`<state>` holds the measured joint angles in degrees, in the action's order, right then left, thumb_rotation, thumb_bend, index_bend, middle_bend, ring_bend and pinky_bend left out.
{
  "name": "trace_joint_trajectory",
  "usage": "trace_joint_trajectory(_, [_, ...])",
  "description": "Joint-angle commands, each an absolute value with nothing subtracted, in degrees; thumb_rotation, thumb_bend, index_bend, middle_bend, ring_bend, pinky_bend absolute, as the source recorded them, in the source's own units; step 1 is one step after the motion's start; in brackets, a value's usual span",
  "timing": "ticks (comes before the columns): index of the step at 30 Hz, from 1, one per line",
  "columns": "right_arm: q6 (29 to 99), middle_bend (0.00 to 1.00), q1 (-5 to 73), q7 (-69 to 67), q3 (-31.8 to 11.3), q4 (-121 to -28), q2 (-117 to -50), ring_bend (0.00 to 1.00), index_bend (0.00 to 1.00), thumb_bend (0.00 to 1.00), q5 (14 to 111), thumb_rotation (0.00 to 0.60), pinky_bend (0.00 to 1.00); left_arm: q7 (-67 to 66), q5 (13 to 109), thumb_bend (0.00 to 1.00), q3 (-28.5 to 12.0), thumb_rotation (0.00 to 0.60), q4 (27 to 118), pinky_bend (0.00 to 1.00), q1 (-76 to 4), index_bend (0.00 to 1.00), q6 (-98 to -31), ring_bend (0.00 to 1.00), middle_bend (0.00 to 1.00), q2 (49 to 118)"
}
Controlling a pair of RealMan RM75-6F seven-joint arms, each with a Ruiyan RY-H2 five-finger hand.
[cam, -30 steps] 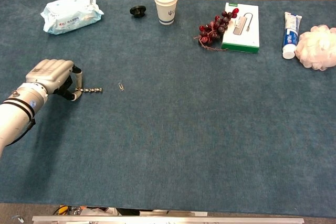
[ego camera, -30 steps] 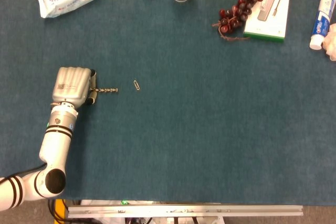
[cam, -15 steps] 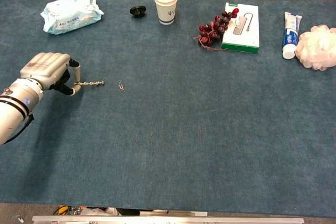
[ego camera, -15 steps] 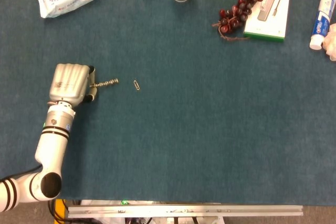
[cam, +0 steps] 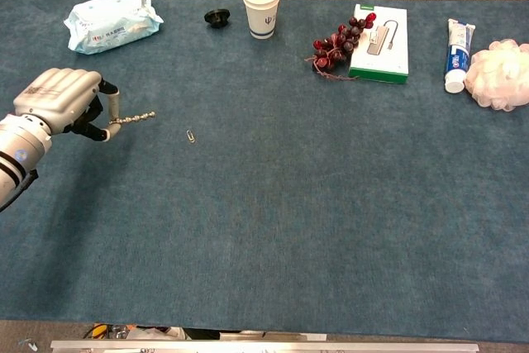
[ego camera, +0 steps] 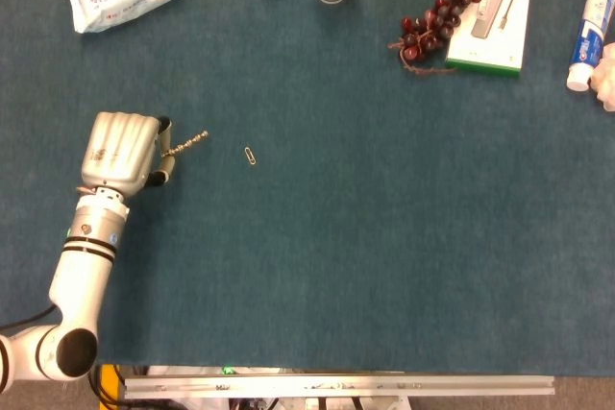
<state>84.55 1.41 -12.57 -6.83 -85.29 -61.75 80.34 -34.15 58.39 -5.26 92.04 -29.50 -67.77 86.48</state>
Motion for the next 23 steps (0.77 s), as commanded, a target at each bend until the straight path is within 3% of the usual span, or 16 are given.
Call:
trace_joint_trajectory(1, [84.5, 0.39, 1.4, -12.6, -6.8, -85.3, -61.8, 0.40, 0.39, 0.30, 80.3, 0.600, 0.51, -34.0, 60.4, 0.37, -4.8, 0.600, 94.2, 1.00, -29.3, 0.61, -68.5, 0.94, 0.93, 85.1])
trace_joint_trajectory(10, [84.7, 0.39, 1.3, -12.5, -6.8, -85.3, -61.8, 0.40, 0.39, 0.30, 80.4, 0.600, 0.51, -36.0, 62.3, 0.37, -4.1, 0.600, 97.2, 1.00, -30.8, 0.61, -67.3, 0.94, 0.94, 86.5])
trace_joint_trajectory(23, [85.2, 0.39, 0.5, -12.7, -6.7, -85.5, -61.5, 0.40, 0.39, 0.30, 79.9, 0.600, 0.51, -38.8, 59.0, 0.37, -5.4, 0.600, 94.7, 1.00, -33.2, 0.61, -65.6, 0.94, 0.94, 90.5])
